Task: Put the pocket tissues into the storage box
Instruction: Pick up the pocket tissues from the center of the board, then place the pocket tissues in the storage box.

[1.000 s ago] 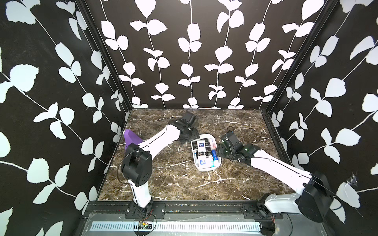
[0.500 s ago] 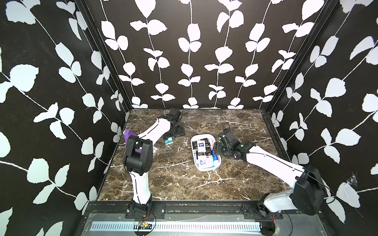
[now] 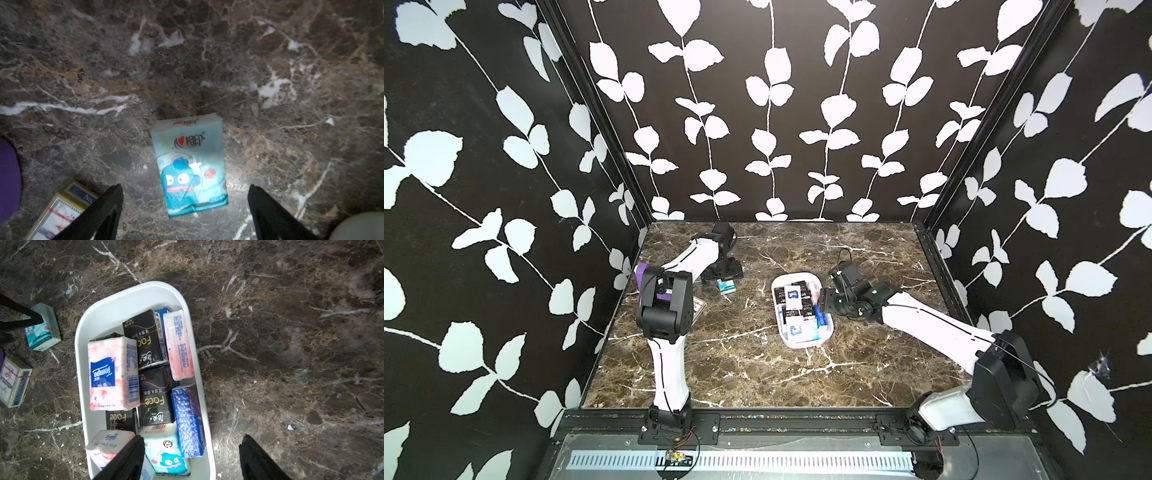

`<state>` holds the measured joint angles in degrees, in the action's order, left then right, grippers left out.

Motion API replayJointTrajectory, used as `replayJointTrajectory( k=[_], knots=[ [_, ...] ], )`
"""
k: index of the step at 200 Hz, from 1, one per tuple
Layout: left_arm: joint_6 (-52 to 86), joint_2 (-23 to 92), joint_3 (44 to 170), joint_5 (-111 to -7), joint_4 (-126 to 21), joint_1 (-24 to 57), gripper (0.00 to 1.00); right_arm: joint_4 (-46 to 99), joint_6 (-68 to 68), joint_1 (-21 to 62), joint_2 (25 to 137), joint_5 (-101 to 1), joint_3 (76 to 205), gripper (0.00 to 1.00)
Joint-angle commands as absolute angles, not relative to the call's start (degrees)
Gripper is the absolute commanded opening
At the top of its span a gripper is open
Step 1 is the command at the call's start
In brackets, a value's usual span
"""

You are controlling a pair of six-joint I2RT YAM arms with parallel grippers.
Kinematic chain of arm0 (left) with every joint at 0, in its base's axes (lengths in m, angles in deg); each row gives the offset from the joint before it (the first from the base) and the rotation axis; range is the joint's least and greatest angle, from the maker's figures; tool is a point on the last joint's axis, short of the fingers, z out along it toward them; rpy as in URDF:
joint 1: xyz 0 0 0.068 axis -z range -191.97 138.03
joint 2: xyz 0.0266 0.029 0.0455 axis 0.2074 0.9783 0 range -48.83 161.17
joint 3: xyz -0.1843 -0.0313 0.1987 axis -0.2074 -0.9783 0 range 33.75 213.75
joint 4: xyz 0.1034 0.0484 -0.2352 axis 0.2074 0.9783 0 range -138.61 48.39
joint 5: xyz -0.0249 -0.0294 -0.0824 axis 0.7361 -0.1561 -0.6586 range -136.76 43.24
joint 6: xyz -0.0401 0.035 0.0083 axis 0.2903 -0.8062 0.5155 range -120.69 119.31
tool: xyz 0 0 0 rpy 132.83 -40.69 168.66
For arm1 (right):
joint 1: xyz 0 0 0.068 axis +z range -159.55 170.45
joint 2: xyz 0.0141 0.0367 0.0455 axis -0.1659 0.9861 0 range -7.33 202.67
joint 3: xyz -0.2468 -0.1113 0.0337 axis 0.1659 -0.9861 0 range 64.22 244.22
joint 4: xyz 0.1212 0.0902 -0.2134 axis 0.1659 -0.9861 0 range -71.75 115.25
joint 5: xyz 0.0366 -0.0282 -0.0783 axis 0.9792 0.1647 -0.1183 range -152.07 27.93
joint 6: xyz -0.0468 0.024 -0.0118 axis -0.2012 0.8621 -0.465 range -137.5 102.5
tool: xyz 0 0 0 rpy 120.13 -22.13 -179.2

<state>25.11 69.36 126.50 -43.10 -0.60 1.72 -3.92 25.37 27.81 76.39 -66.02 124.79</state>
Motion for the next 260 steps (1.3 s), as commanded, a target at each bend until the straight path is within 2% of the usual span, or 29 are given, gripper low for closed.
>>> replayJointTrajectory(
  k=[1, 60, 80, 88, 109, 156, 210, 260],
  knots=[
    [24.33, 71.29, 128.6, -44.18, -1.1, 1.68, 0.88, -4.76, 24.34, 27.34, 77.21, -65.41, 127.84, 0.73],
    [24.04, 76.11, 131.96, -44.15, -1.42, 1.5, 0.83, -6.01, 23.94, 27.1, 77.37, -65.59, 128.78, 0.74],
    [24.1, 76.32, 131.93, -44.56, -1.35, 1.48, 0.72, -6.13, 24.03, 27.02, 76.87, -65.97, 128.38, 0.73],
    [24.01, 76.25, 131.84, -44.66, -1.33, 1.48, 0.62, -6.1, 24.24, 27.01, 76.62, -66.04, 128.12, 0.74],
    [23.84, 75.83, 131.49, -45.06, -0.98, 1.48, 0.46, -5.62, 24.51, 27.01, 76.13, -66.17, 127.53, 0.73],
    [24.99, 71.39, 129.71, -46.69, -0.32, 1.48, 0.45, -4.4, 25.34, 27.01, 74.92, -65.73, 126.59, 0.73],
    [32.64, 58.19, 119.79, -56.38, -6.51, 2.43, 0.45, -3.03, 26.78, 27.0, 72.61, -64.59, 124.46, 0.73],
    [37.71, 48.3, 113.74, -61.25, -7.68, 10.48, 0.45, -2.0, 28.98, 27.01, 69.61, -62.92, 121.2, 0.73]
  ],
)
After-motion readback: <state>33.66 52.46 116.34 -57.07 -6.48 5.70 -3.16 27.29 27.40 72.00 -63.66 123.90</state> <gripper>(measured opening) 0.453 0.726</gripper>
